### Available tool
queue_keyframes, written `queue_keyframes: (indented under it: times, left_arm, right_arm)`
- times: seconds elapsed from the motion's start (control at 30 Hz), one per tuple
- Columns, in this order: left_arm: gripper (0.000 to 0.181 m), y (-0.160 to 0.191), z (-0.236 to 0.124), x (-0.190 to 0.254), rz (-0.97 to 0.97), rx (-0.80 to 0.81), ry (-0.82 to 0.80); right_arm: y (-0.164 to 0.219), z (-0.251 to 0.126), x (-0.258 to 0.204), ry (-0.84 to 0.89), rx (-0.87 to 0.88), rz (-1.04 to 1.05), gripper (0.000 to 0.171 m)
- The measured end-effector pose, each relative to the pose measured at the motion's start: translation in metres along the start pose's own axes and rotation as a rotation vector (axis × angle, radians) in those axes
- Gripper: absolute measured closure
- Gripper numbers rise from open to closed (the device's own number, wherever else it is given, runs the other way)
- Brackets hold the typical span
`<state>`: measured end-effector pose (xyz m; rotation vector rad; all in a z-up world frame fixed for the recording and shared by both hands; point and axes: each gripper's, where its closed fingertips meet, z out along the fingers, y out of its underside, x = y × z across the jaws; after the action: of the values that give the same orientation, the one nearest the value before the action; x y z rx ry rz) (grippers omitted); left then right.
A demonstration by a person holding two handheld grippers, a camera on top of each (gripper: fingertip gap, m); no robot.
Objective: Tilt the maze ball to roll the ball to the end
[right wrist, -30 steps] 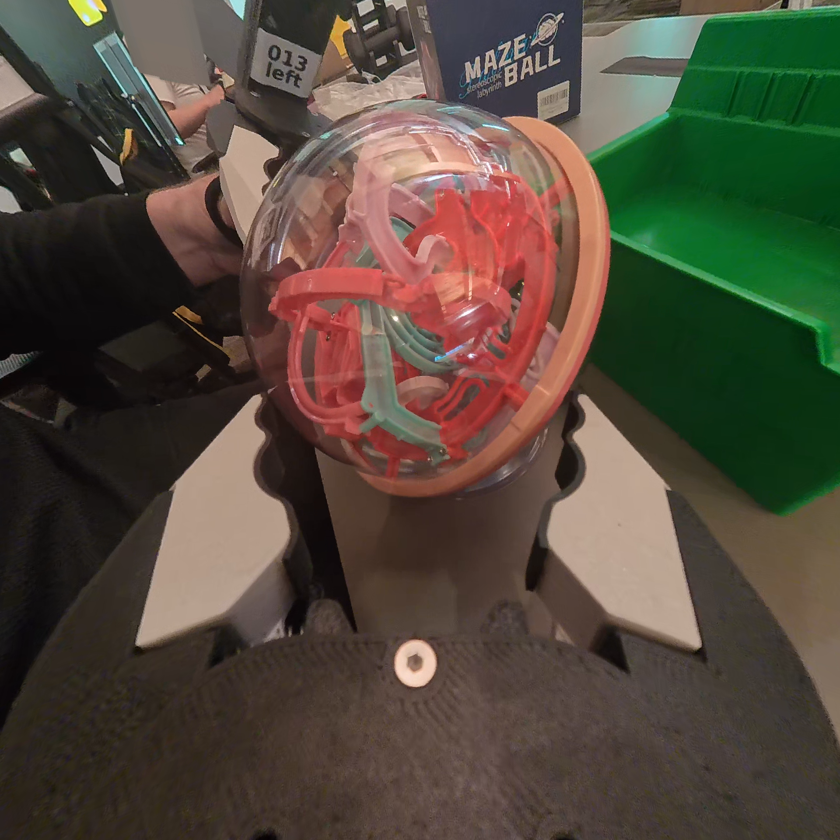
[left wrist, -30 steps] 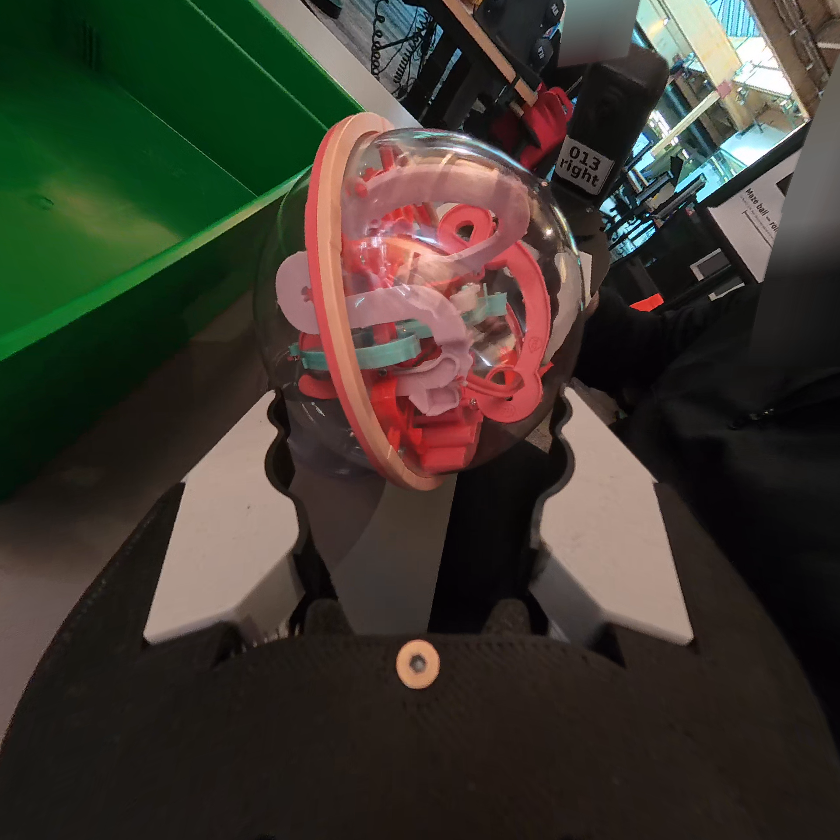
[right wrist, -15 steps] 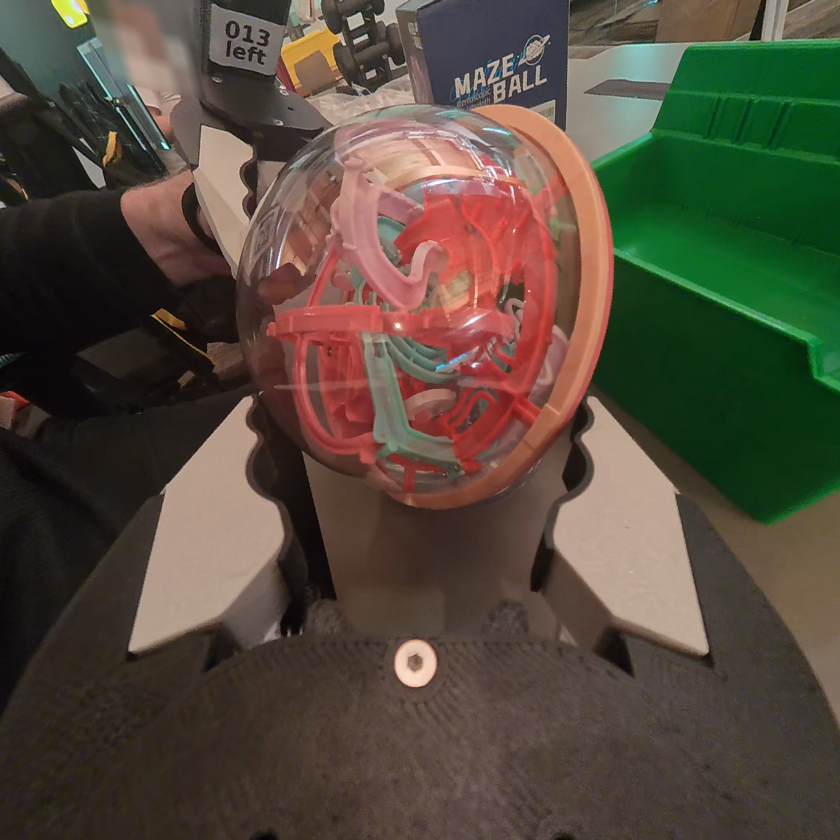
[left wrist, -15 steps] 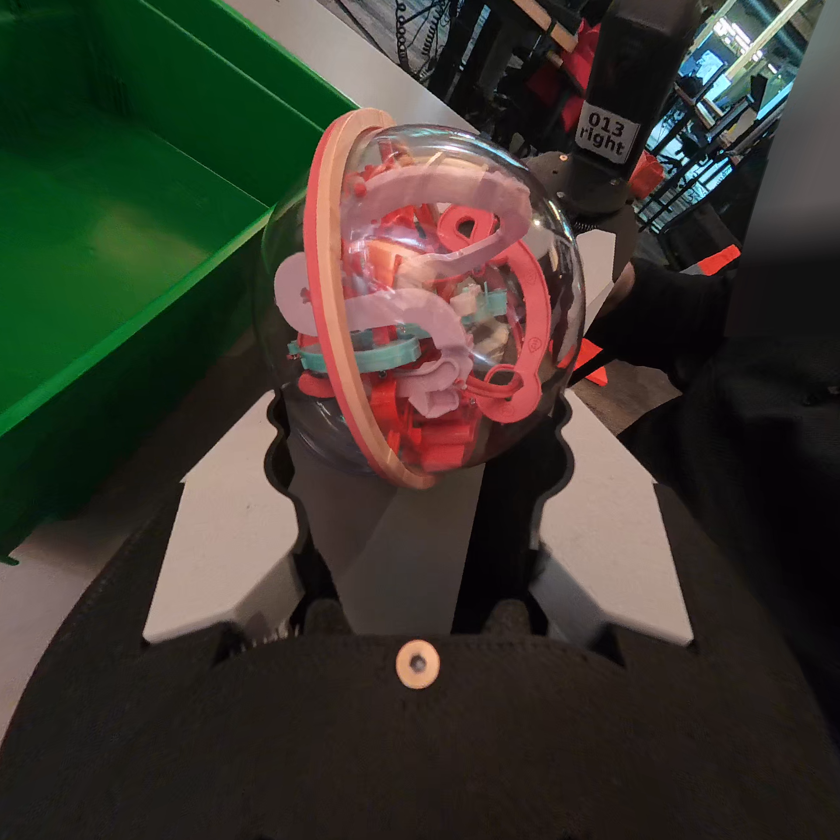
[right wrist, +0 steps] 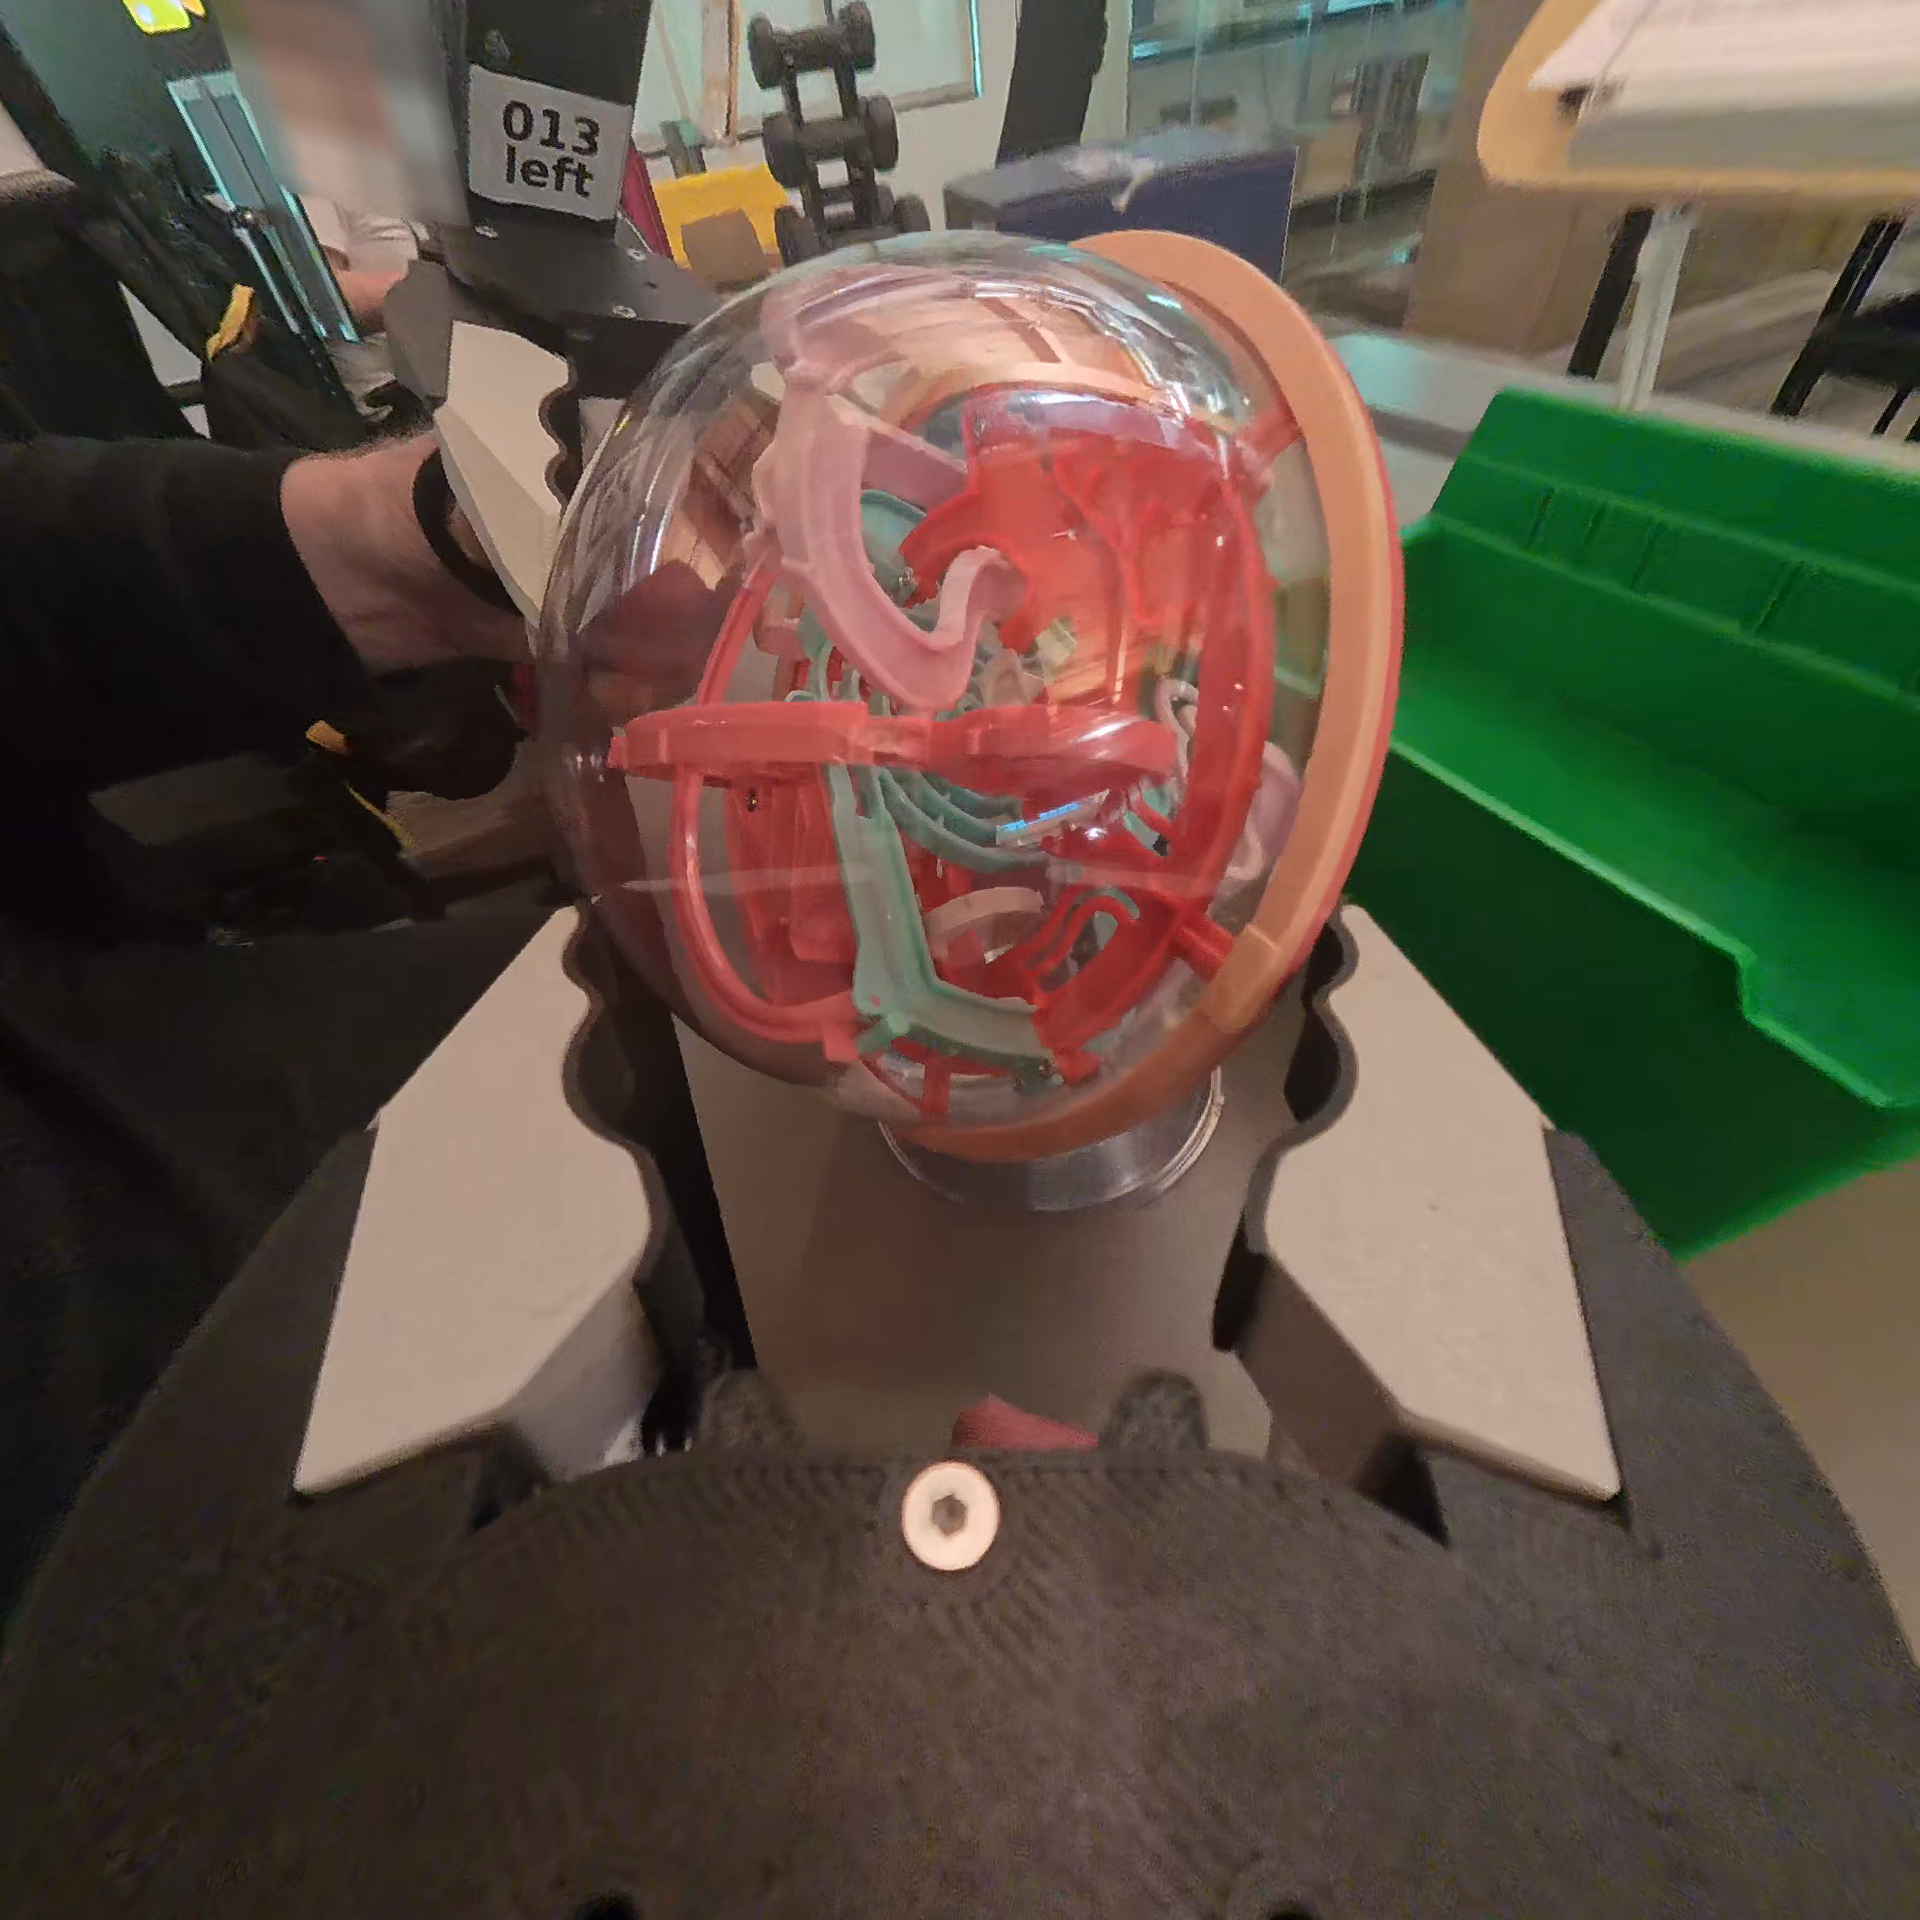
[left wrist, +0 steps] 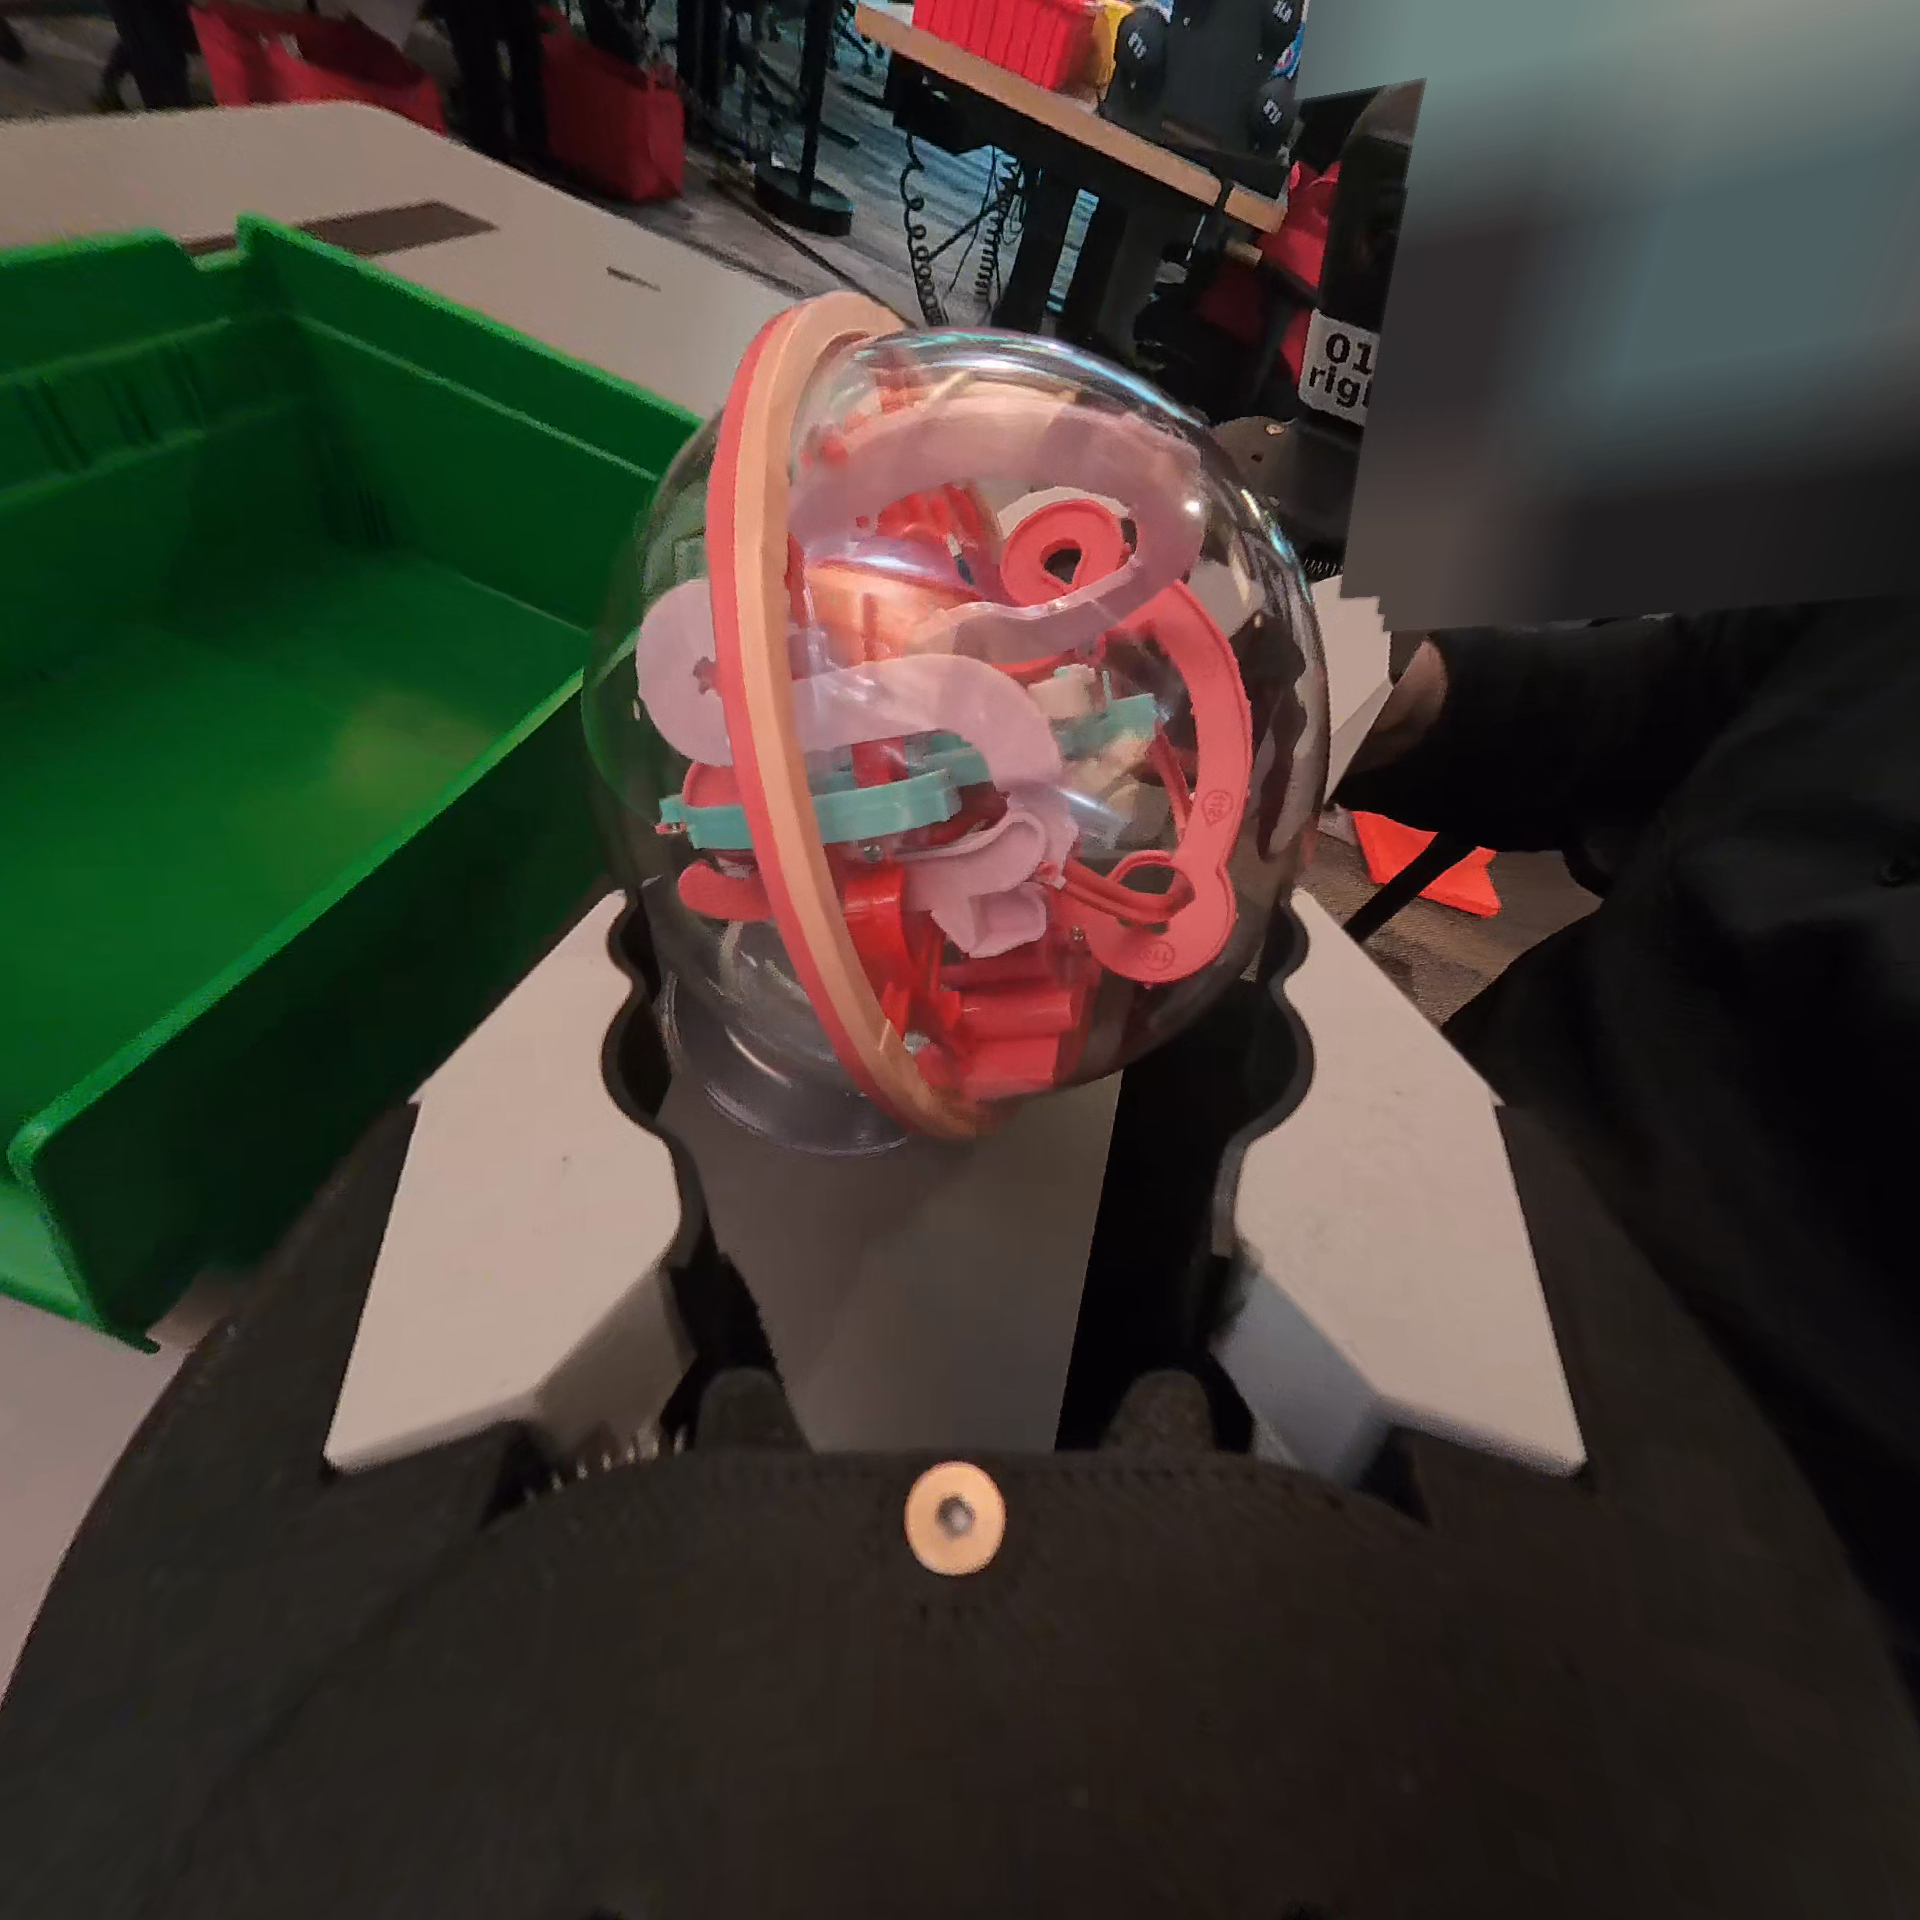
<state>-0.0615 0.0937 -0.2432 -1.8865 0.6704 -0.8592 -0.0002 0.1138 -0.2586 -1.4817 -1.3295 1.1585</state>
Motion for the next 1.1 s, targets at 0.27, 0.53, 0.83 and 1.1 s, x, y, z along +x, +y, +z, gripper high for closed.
queue_keyframes:
  times: [0.27,0.53,0.83,1.1]
  left_arm:
    - [0.067,-0.045,-0.014,0.022,0.240,0.070,-0.072]
    - [0.064,-0.135,-0.045,0.056,0.600,0.074,-0.190]
    - [0.064,-0.211,-0.072,0.121,0.946,0.081,-0.318]
    - [0.063,-0.246,-0.081,0.157,0.964,0.115,-0.311]
  right_arm:
    - [-0.057,-0.017,-0.006,0.067,0.128,-0.274,0.042]
    - [-0.159,-0.046,-0.019,0.181,0.359,-0.613,0.040]
    - [-0.235,-0.086,-0.055,0.258,0.571,-0.858,0.040]
    - [-0.266,-0.107,-0.076,0.198,0.678,-0.773,0.037]
